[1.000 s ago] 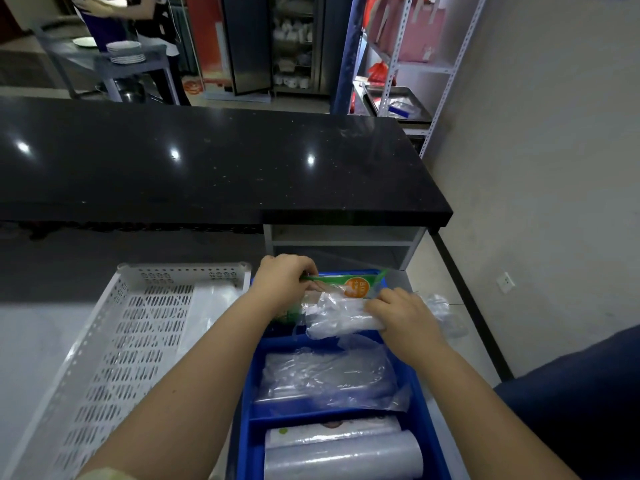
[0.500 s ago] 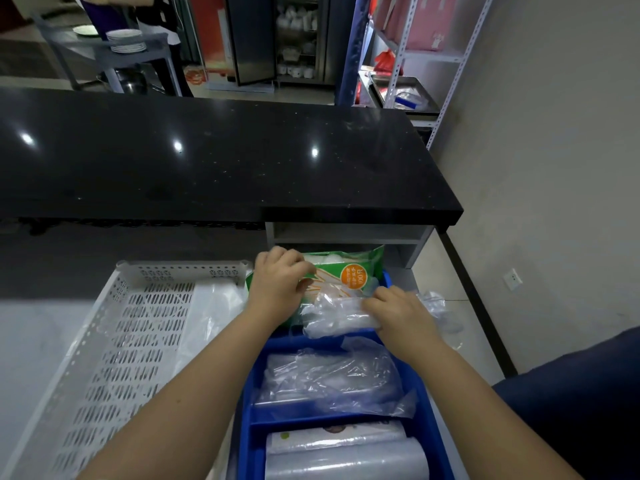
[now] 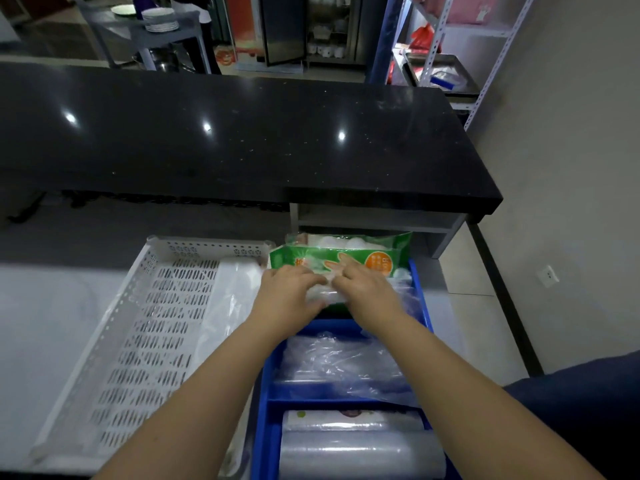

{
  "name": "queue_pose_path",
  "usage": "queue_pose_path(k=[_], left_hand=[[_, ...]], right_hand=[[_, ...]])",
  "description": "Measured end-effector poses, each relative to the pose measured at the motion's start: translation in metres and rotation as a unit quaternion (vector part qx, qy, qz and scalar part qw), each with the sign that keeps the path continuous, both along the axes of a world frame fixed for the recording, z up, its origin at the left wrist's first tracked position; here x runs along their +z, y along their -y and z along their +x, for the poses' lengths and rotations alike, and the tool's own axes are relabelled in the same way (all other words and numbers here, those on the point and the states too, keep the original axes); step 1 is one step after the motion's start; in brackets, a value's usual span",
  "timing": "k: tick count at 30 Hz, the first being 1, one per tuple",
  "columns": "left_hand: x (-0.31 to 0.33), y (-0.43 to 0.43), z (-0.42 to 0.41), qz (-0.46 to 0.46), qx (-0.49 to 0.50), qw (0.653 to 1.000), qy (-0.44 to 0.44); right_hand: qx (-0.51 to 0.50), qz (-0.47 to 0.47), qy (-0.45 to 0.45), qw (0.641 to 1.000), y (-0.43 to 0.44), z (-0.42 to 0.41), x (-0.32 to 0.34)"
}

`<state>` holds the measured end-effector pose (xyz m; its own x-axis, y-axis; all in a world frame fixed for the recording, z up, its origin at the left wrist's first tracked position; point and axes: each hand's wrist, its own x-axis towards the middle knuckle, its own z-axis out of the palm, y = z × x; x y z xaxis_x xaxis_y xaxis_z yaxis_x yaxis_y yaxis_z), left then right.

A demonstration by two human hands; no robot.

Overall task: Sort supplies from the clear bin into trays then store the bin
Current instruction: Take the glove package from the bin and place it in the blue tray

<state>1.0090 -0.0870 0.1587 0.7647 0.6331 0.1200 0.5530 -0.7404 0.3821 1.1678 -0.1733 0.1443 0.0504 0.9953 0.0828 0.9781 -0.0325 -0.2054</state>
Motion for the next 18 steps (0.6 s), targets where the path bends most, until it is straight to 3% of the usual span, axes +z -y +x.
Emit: queue_pose_path(k=[2,5,8,11,13,18], left_hand=[[-0.015,0.006,0.002,0.017,-0.007,0.998,-0.063],[-0.026,0.009,0.005,0.019,-0.008,0.997,-0.08],[-0.031,0.013,0.004,0.019,-0.006,0.996,-0.092],[-0.031,0.02,0.001,0.023,0.007,0.999,-0.032],[-0.031,0.023,0.0,0.037,-0.003,0.999,0.012],[-0.037,0.023,0.008,-0.036,-0.057,0.992,-0.11]], right_hand=[[0.009,-0.013,-0.011,1.0,0.0,0.004,-0.006],[-0.016,-0.057,-0.048,0.997,0.015,0.017,-0.009],[-0.022,-0.008,-0.096,0.995,0.038,0.027,-0.007],[0.011,0.076,-0.065,0.995,0.046,0.03,-0.011],[-0.007,0.075,-0.053,0.996,0.041,0.028,-0.014],[-0.049,-0.008,-0.062,0.997,0.03,0.028,-0.025]])
